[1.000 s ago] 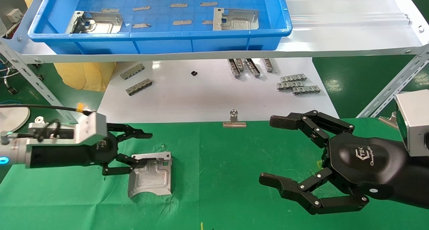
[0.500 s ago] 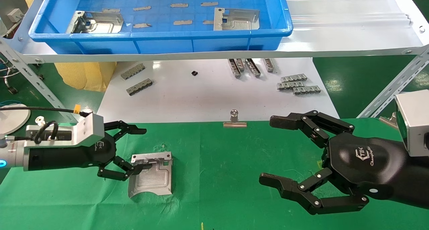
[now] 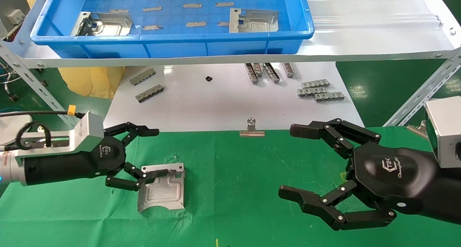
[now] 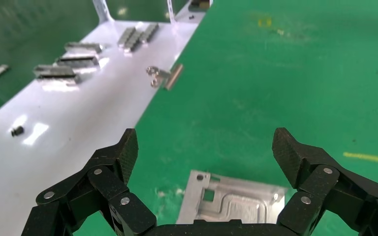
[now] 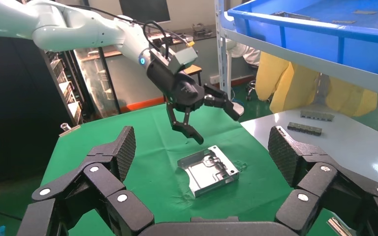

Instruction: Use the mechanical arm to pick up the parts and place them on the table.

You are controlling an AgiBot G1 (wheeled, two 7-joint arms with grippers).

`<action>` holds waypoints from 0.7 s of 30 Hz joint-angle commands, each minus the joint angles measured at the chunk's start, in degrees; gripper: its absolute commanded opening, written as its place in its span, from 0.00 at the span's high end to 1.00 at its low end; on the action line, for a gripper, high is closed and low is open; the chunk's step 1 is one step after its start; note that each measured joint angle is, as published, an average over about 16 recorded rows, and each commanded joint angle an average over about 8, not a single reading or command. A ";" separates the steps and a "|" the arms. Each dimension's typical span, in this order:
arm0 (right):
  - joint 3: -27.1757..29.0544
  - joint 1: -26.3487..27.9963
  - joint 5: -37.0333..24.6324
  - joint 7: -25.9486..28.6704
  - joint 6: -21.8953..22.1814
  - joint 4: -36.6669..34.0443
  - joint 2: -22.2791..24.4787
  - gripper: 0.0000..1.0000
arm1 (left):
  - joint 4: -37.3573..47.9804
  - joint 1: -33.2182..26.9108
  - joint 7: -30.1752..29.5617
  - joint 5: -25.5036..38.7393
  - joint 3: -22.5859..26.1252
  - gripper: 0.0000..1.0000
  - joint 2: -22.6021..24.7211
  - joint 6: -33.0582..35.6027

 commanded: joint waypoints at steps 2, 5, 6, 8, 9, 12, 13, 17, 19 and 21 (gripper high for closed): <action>0.00 0.00 0.00 0.00 0.00 0.00 0.00 0.00 | -3.68 1.73 -2.27 -1.24 -1.34 0.00 -1.02 -0.30; 0.00 0.00 0.00 0.00 0.00 0.00 0.00 0.00 | -7.39 3.48 -4.56 -2.48 -2.68 0.00 -2.06 -0.59; 0.00 0.00 0.00 0.00 0.00 0.00 0.00 0.00 | -8.65 4.07 -5.33 -2.91 -3.14 0.00 -2.41 -0.70; 0.00 0.00 0.00 0.00 0.00 0.00 0.00 0.00 | -11.10 5.23 -6.85 -3.73 -4.03 0.00 -3.09 -0.89; 0.00 0.00 0.00 0.00 0.00 0.00 0.00 0.00 | -12.35 5.82 -7.62 -4.15 -4.48 0.00 -3.44 -0.99; 0.00 0.00 0.00 0.00 0.00 0.00 0.00 0.00 | -16.05 7.56 -9.90 -5.39 -5.82 0.00 -4.47 -1.29; 0.00 0.00 0.00 0.00 0.00 0.00 0.00 0.00 | -17.30 8.15 -10.67 -5.81 -6.27 0.00 -4.82 -1.39; 0.00 0.00 0.00 0.00 0.00 0.00 0.00 0.00 | -22.22 10.47 -13.71 -7.47 -8.06 0.00 -6.19 -1.79; 0.00 0.00 0.00 0.00 0.00 0.00 0.00 0.00 | -24.72 11.64 -15.25 -8.31 -8.97 0.00 -6.88 -1.99; 0.00 0.00 0.00 0.00 0.00 0.00 0.00 0.00 | -27.18 12.80 -16.77 -9.13 -9.86 0.00 -7.57 -2.19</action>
